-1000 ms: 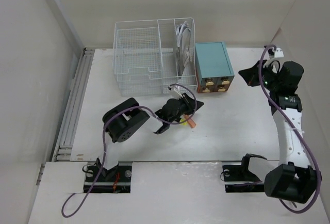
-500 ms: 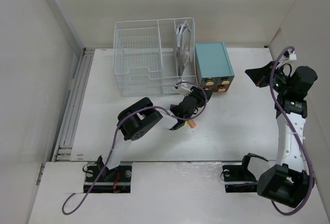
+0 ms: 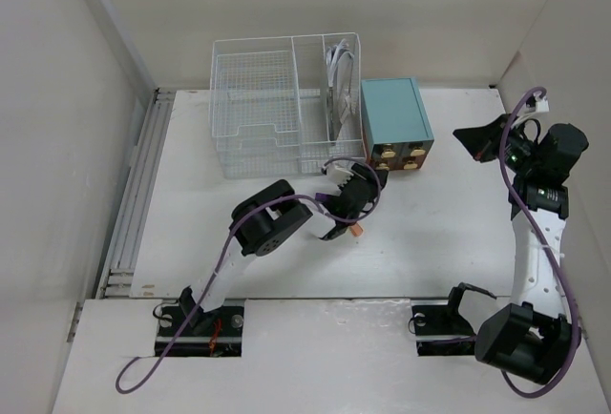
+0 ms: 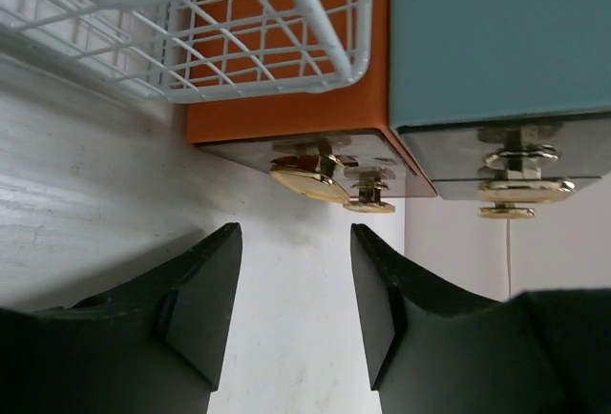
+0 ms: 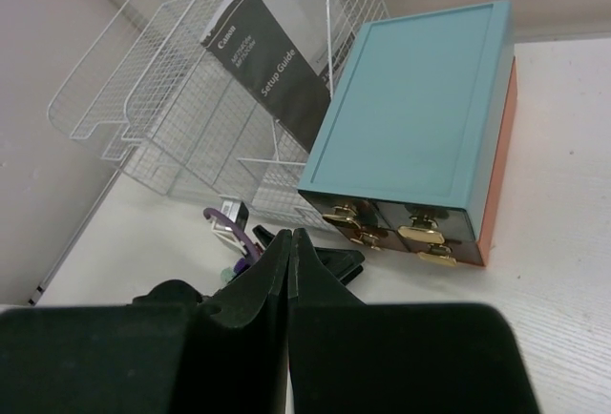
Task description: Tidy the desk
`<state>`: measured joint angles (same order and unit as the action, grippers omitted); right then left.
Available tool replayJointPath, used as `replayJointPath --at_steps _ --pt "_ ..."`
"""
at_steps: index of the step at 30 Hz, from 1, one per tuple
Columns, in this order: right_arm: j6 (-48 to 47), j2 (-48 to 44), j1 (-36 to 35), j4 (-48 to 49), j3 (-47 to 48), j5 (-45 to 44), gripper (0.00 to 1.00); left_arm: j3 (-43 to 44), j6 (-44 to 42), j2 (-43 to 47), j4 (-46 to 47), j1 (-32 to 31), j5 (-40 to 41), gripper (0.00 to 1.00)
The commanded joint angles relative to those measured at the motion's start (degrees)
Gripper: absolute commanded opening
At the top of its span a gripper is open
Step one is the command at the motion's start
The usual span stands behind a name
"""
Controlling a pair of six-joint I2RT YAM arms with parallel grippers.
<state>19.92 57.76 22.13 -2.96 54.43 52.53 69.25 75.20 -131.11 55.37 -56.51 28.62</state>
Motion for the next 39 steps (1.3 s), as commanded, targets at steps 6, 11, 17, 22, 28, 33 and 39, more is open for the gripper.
replayJointPath --at_steps 6,11,17,22,28,33,39 --pt "0.6 -0.5 0.4 3.3 -0.5 2.1 0.0 5.2 0.7 -4.0 1.8 -0.1 5.6 0.46" --pt "0.1 -0.5 0.4 3.3 -0.5 2.7 0.0 5.7 1.3 -4.5 2.4 -0.1 6.2 0.46" --pt "0.1 0.1 0.4 3.3 -0.5 3.7 0.0 6.9 3.0 -5.0 0.5 0.4 7.5 0.46" --pt "0.1 -0.4 0.4 3.3 -0.5 4.2 0.0 7.4 3.6 -5.0 0.5 0.4 8.2 0.46" --pt "0.1 -0.5 0.4 3.8 -1.0 4.8 0.0 9.2 1.2 -6.2 0.0 1.6 6.1 0.43" --pt "0.1 -0.5 0.4 3.8 -1.0 5.3 0.0 9.8 0.7 -6.2 -0.5 2.6 3.2 0.4" --pt "0.1 -1.0 0.4 3.8 -1.5 5.3 0.0 9.8 0.7 -6.2 -0.5 2.6 3.2 0.34"
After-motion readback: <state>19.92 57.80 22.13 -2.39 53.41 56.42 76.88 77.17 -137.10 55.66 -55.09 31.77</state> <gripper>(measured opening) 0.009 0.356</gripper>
